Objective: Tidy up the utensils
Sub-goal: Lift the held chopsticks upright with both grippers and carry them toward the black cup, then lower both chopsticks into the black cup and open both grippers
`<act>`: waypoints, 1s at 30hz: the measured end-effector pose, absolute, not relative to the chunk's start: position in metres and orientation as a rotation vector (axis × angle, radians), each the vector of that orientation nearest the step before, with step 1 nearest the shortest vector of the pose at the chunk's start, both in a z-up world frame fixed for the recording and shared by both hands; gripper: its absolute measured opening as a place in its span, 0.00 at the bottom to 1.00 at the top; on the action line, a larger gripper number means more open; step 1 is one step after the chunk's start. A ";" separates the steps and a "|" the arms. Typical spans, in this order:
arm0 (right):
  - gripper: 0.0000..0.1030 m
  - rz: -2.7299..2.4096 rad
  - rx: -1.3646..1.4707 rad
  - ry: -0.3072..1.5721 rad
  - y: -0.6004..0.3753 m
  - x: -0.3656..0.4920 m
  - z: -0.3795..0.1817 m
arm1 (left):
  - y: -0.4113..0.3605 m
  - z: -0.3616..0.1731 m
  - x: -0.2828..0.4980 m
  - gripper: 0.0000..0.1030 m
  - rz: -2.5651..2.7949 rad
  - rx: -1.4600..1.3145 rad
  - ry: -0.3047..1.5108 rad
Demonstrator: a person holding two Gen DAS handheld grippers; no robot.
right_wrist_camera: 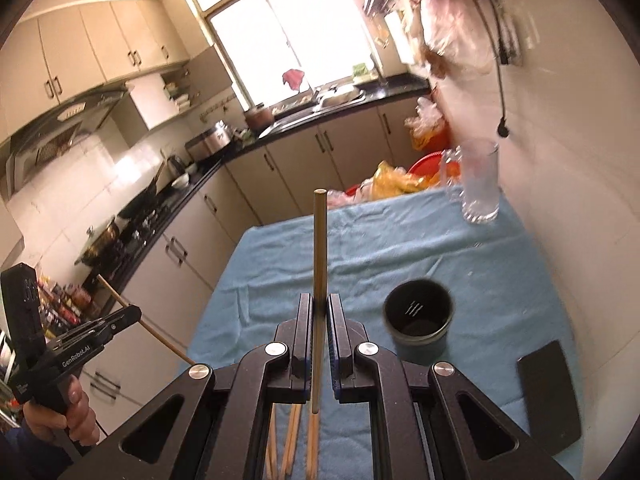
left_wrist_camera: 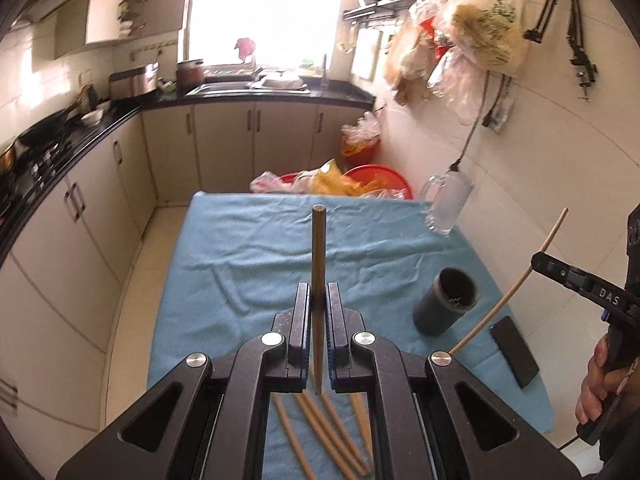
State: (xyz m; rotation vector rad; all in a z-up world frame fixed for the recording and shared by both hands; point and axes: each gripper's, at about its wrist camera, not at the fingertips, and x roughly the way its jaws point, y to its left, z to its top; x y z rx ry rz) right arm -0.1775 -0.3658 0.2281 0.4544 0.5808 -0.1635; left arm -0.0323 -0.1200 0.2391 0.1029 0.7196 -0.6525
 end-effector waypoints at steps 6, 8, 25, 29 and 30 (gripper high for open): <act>0.07 -0.231 0.472 0.522 -0.400 -0.190 0.253 | -0.162 0.272 -0.034 0.06 -0.734 0.113 0.666; 0.07 -0.248 0.478 0.509 -0.409 -0.192 0.258 | -0.176 0.283 -0.034 0.06 -0.764 0.111 0.655; 0.07 -0.347 0.524 0.492 -0.477 -0.181 0.259 | -0.309 0.286 -0.019 0.06 -0.927 0.077 0.723; 0.07 -0.345 0.543 0.542 -0.486 -0.169 0.237 | -0.329 0.265 -0.014 0.06 -0.923 0.091 0.776; 0.07 -0.343 0.548 0.552 -0.487 -0.167 0.233 | -0.332 0.259 -0.014 0.06 -0.917 0.099 0.790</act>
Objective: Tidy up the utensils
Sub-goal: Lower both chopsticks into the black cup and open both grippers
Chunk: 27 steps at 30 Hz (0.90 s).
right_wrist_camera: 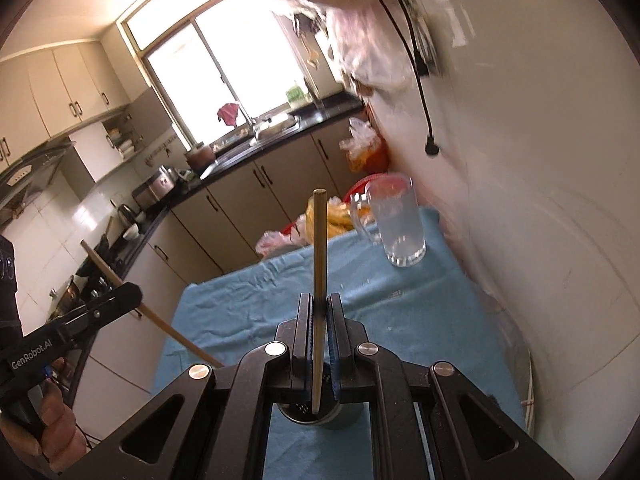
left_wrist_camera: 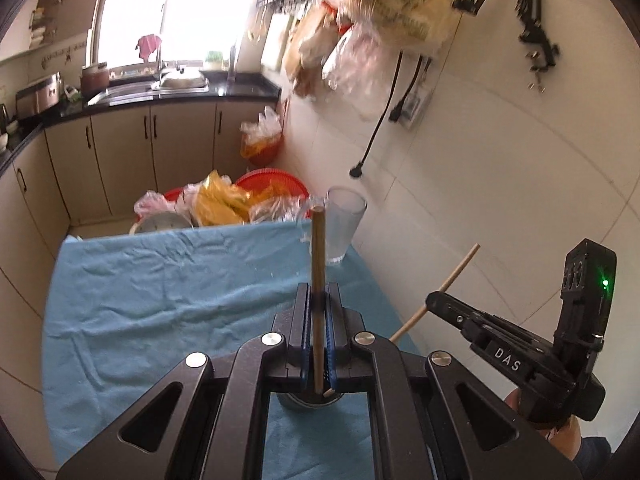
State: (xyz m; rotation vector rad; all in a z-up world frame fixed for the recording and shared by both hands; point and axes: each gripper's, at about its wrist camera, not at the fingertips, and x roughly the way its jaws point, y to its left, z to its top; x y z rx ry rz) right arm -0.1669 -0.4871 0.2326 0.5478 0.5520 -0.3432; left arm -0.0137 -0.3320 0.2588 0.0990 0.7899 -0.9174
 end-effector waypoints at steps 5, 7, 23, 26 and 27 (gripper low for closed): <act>0.07 -0.326 0.578 0.620 -0.494 -0.154 0.206 | -0.346 0.229 -0.008 0.06 -0.886 0.134 0.853; 0.07 -0.316 0.584 0.646 -0.496 -0.147 0.196 | -0.349 0.220 -0.006 0.06 -0.874 0.147 0.872; 0.24 -0.318 0.574 0.714 -0.502 -0.120 0.171 | -0.346 0.202 0.013 0.23 -0.802 0.135 0.897; 0.33 -0.333 0.568 0.699 -0.502 -0.123 0.176 | -0.341 0.209 0.013 0.27 -0.796 0.127 0.866; 0.33 -0.338 0.568 0.692 -0.502 -0.126 0.178 | -0.340 0.211 0.013 0.28 -0.795 0.123 0.864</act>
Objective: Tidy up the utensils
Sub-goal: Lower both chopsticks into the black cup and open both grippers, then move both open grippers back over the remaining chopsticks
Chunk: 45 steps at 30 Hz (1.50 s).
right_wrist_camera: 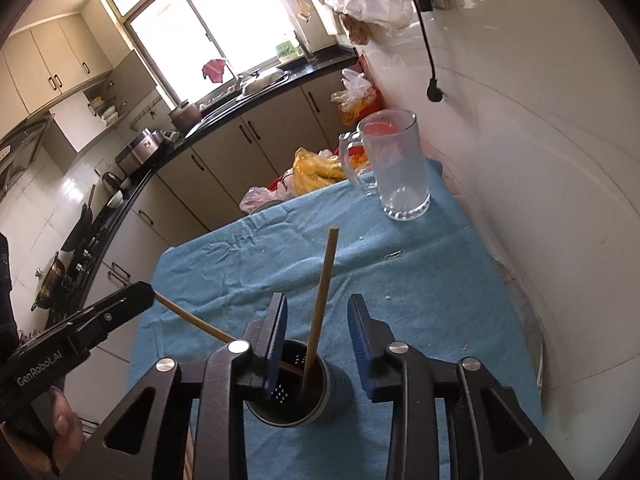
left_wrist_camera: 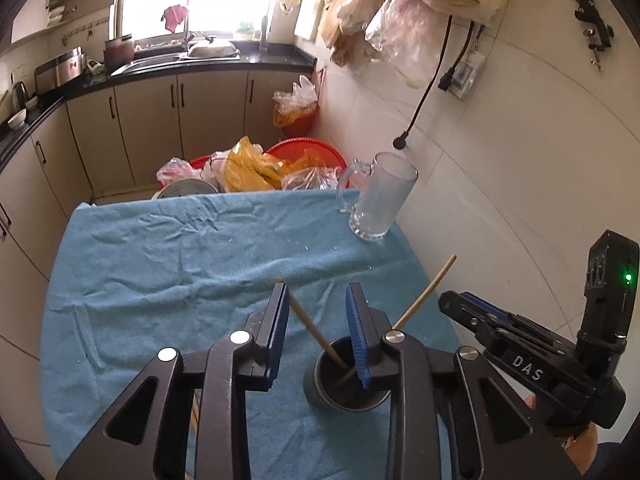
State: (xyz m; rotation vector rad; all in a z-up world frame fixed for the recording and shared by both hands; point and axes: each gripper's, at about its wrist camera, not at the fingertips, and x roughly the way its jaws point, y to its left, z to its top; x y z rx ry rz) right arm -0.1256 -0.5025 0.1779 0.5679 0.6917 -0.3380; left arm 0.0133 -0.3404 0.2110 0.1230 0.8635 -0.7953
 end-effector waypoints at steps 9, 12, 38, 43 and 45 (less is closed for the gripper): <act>0.64 -0.416 0.491 0.624 -0.494 -0.156 0.210 | -0.299 0.245 0.007 0.74 -0.713 0.081 0.745; 0.83 -0.457 0.450 0.601 -0.485 -0.167 0.221 | -0.280 0.252 0.003 0.81 -0.665 0.059 0.690; 0.93 -0.177 0.289 0.811 -0.332 -0.161 0.161 | -0.059 0.084 -0.006 0.86 -0.313 -0.049 1.126; 0.84 -0.160 0.327 0.878 -0.331 -0.158 0.145 | -0.068 0.054 -0.015 0.62 -0.331 0.002 1.190; 0.82 -0.160 0.324 0.896 -0.330 -0.156 0.141 | -0.075 0.044 -0.016 0.55 -0.339 0.029 1.206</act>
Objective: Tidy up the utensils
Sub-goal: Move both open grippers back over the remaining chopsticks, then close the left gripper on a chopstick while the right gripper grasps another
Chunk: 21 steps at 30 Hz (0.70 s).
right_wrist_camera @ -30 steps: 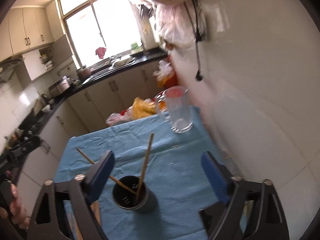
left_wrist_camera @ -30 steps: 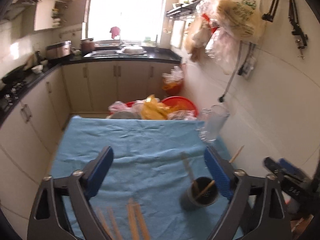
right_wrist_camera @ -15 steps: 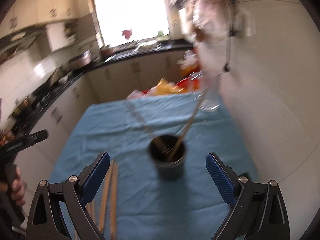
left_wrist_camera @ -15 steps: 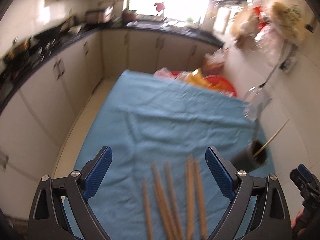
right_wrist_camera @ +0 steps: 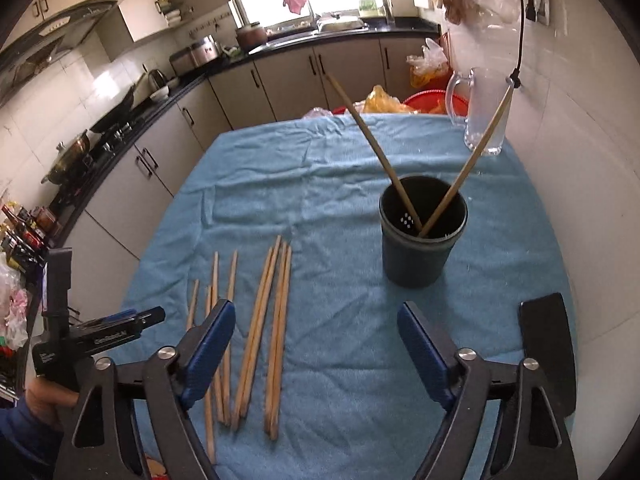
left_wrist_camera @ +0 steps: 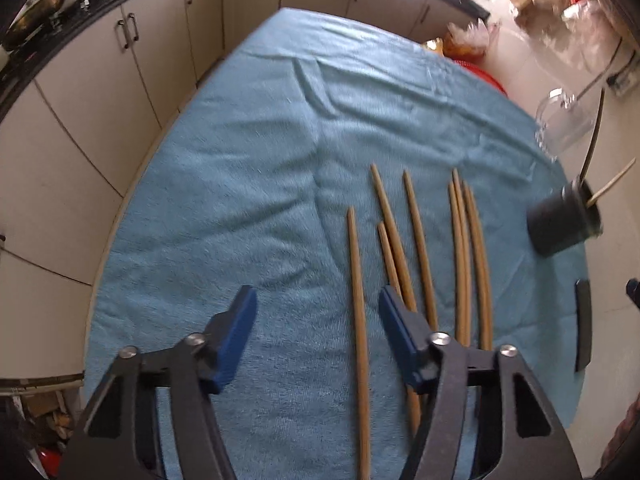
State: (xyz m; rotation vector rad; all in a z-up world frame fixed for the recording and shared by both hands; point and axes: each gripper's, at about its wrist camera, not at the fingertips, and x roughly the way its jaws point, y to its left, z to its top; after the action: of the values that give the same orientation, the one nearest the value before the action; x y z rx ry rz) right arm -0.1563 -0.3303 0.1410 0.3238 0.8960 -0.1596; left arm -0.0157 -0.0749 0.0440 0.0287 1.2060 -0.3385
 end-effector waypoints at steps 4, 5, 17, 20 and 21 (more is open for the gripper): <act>0.75 -0.151 0.326 0.925 -0.327 -0.158 0.136 | -0.087 0.029 -0.013 0.37 -0.353 0.072 1.231; 0.72 -0.145 0.329 0.933 -0.327 -0.158 0.133 | -0.089 0.026 -0.012 0.35 -0.352 0.081 1.235; 0.35 -0.058 0.334 1.048 -0.319 -0.140 0.111 | -0.103 0.017 -0.001 0.08 -0.322 0.185 1.201; 0.33 -0.026 0.353 1.088 -0.313 -0.118 0.100 | -0.091 0.018 -0.002 0.08 -0.303 0.168 1.206; 0.32 -0.021 0.358 1.114 -0.312 -0.106 0.093 | -0.087 0.018 -0.002 0.08 -0.299 0.166 1.206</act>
State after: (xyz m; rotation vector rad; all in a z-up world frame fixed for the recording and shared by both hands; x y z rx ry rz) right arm -0.1063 -0.3117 0.0932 0.3584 1.1144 -0.0207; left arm -0.0024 -0.0875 0.0182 0.1657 1.2064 -0.2987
